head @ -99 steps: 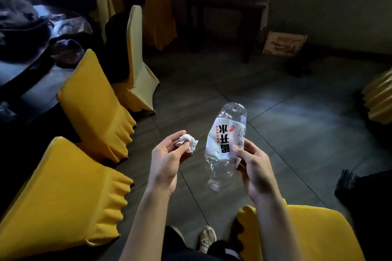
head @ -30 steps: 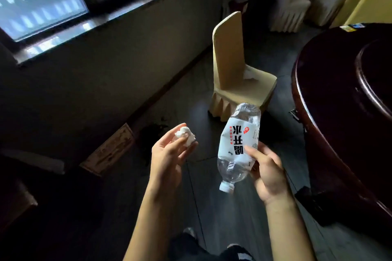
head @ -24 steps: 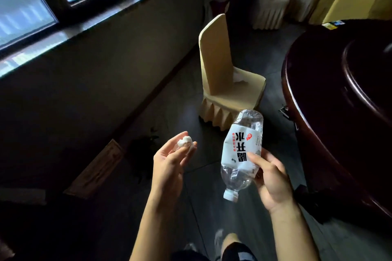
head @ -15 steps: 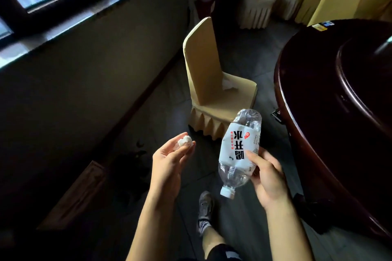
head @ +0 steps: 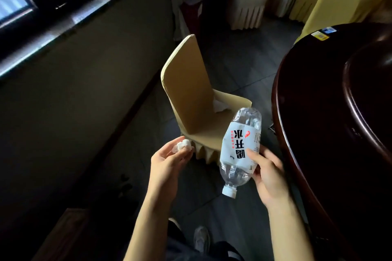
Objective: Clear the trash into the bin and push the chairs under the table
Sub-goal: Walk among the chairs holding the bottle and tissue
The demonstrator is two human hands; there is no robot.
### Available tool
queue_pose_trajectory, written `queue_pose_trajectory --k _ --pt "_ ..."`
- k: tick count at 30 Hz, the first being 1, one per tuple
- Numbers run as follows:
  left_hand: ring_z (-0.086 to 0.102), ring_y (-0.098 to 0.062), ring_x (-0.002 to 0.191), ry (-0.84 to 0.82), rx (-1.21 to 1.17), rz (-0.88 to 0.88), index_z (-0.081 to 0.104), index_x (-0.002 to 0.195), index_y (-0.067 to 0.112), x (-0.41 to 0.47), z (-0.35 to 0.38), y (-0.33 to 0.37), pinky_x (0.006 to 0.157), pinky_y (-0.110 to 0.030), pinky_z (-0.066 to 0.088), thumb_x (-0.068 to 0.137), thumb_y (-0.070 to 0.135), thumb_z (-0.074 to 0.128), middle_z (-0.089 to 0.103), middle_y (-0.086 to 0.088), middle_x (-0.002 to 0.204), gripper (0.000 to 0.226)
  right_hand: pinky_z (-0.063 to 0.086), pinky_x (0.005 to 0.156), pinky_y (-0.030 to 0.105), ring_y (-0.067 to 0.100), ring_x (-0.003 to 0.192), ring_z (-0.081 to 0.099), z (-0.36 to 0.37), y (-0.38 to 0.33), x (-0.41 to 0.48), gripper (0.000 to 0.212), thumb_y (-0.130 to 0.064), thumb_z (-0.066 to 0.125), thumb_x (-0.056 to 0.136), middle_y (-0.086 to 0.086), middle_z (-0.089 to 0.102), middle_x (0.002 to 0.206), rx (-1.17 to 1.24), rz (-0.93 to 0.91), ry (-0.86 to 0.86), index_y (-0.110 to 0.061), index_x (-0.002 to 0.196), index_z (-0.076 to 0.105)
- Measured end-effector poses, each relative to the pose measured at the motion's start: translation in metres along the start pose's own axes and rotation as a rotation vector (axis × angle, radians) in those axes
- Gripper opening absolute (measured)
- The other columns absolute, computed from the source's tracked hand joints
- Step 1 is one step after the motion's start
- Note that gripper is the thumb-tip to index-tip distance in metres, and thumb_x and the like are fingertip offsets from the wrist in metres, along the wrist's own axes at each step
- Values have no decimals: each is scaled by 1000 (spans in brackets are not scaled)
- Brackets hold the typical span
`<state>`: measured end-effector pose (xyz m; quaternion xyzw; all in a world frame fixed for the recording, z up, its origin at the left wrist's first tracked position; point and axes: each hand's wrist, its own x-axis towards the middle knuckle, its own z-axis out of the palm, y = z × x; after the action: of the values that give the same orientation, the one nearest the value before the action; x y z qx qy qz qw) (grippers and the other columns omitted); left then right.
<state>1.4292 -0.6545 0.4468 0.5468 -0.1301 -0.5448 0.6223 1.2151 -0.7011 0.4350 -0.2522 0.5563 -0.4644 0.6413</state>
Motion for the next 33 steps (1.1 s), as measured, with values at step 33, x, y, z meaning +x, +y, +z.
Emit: queue_pose_trajectory --k 33 --pt "40 5 68 -699 1369 39 57 66 25 590 133 -227 66 -10 33 83 10 64 41 20 73 24 53 89 44 30 101 75 16 90 467 23 -1 64 93 10 80 106 -87 319 428 -10 112 74"
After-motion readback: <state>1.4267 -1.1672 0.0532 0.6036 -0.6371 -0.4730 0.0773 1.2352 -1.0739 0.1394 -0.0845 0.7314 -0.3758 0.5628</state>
